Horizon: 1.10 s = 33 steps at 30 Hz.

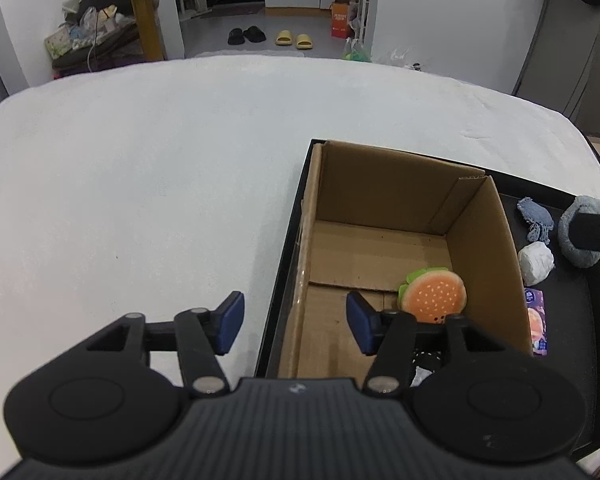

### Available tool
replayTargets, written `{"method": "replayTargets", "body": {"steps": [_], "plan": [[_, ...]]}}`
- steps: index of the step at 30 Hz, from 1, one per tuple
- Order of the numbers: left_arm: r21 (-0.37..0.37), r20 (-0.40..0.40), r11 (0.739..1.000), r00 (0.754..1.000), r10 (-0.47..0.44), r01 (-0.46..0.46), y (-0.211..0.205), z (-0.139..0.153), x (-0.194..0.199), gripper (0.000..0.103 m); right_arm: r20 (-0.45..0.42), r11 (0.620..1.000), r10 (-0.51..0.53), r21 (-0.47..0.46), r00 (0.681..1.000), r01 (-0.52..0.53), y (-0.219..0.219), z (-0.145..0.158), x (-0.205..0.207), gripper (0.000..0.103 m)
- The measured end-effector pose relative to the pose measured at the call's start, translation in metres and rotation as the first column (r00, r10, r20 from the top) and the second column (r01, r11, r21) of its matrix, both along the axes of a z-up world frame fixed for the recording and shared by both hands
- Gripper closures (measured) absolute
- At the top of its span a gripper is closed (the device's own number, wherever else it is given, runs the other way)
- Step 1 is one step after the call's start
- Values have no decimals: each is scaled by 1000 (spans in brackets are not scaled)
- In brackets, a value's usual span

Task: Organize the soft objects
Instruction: 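Move the right gripper to the purple tissue pack and grasp it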

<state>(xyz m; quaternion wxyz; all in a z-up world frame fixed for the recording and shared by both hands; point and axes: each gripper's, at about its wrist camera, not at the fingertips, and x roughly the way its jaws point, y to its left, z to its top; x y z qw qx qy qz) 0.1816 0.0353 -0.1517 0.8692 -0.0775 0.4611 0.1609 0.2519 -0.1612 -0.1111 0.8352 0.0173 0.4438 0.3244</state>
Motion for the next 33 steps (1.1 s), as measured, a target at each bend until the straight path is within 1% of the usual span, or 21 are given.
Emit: {"method": "replayTargets", "body": {"steps": [4, 6, 8, 10, 11, 13, 15, 20, 24, 27, 29, 31, 33], "plan": [[13, 3, 1000, 1000, -10, 10, -5, 2, 1, 39, 18, 999, -53, 5, 998, 53, -13, -5, -3, 14], [21, -3, 999, 1000, -25, 25, -8, 0, 2, 37, -15, 997, -81, 3, 997, 81, -21, -15, -1, 14], [26, -10, 999, 999, -31, 31, -11, -1, 2, 36, -25, 997, -80, -17, 996, 80, -23, -22, 0, 14], [61, -10, 998, 1000, -29, 30, -15, -1, 2, 34, -17, 995, -87, -40, 996, 86, -25, -27, 1, 14], [76, -12, 997, 999, -33, 34, -17, -1, 3, 33, -26, 995, -93, -40, 995, 92, -28, -30, 2, 14], [76, -18, 996, 999, -38, 39, -17, -2, 3, 33, -46, 995, -99, -37, 994, 98, -32, -37, 5, 14], [65, -16, 997, 999, -40, 41, -18, -1, 5, 33, -55, 992, -112, -64, 992, 109, -34, -45, 8, 14], [82, -14, 996, 999, -47, 48, -24, -2, 7, 33, -95, 987, -136, -104, 986, 126, -41, -65, 12, 14], [103, -31, 993, 998, -54, 57, -30, -6, 9, 33, -92, 986, -130, -117, 987, 118, -37, -70, 10, 14], [104, -29, 993, 998, -52, 55, -33, -7, 12, 33, -105, 985, -128, -132, 986, 113, -34, -75, 9, 15], [108, -28, 992, 998, -60, 63, -37, -8, 13, 33, -107, 981, -133, -154, 985, 116, -33, -80, 8, 15], [115, -33, 991, 997, -68, 71, -41, -9, 15, 33, -123, 979, -147, -159, 981, 127, -34, -87, 10, 19], [115, -40, 990, 996, -75, 79, -44, -10, 17, 33, -132, 978, -151, -168, 980, 128, -33, -92, 11, 19]]}}
